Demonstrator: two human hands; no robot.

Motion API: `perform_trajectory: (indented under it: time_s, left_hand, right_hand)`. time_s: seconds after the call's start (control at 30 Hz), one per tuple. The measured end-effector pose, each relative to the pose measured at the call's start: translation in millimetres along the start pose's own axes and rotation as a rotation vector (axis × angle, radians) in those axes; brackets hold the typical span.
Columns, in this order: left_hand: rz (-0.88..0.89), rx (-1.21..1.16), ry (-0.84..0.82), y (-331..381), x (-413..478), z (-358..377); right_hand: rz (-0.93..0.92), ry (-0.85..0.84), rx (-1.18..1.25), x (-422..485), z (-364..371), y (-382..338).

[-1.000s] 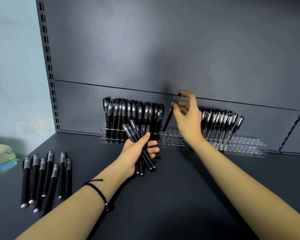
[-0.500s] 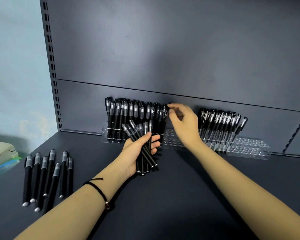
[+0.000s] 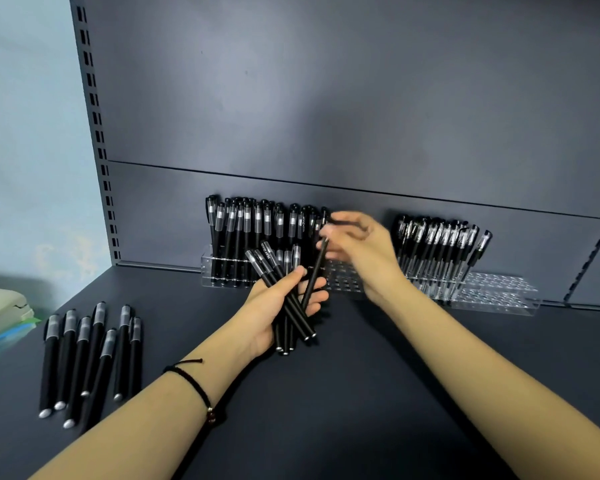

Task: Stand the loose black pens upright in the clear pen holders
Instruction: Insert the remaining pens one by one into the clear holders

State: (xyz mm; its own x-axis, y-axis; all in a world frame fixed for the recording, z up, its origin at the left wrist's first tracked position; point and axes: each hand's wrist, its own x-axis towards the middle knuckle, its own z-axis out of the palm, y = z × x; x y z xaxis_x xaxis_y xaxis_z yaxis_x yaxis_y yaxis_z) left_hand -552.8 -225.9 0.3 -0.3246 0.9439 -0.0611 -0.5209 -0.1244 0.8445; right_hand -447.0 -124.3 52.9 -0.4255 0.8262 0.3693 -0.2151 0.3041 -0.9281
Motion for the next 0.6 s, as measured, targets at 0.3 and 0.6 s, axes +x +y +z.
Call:
perform_trajectory:
  time_s: [0.3, 0.6]
  left_hand:
    - [-0.039, 0.104, 0.053, 1, 1, 3]
    - [-0.036, 0.123, 0.052, -1, 3, 1]
  right_hand:
    - [-0.339, 0.294, -0.304, 62, -21, -13]
    - [-0.313, 0.21, -0.371, 68, -24, 10]
